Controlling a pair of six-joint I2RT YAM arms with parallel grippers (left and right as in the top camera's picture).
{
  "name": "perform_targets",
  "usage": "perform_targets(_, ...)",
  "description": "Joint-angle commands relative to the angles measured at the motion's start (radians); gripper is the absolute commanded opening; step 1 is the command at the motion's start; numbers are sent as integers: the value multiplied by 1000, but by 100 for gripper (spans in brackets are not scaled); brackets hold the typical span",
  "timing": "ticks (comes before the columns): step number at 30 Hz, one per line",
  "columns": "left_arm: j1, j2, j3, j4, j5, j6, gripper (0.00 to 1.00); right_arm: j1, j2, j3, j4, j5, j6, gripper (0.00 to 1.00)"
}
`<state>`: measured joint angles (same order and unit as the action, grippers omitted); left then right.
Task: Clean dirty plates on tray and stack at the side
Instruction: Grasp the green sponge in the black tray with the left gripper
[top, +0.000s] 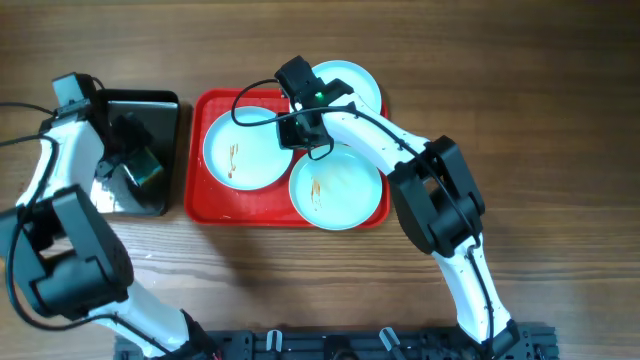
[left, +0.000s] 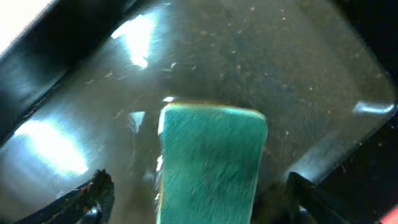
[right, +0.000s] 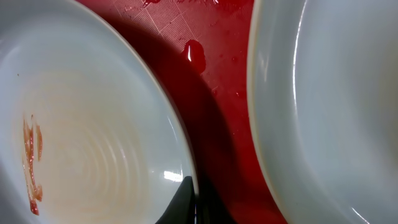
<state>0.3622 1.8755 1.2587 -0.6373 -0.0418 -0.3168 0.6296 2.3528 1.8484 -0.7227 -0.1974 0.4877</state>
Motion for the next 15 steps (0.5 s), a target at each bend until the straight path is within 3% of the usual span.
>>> perform_targets(1,-4,65,17,33,86,75,82,6,29,8,7,13,-16,4)
perform_targets(5,-5,111,17,44,86,74,77,6,29,8,7,13,-17,4)
perform_targets(8,-5,119,17,47,86,74,56,6,29,8,7,13,-16,4)
perform_targets(15,-5,110,18,42,86,74,57,6,29,8,5,13,-17,4)
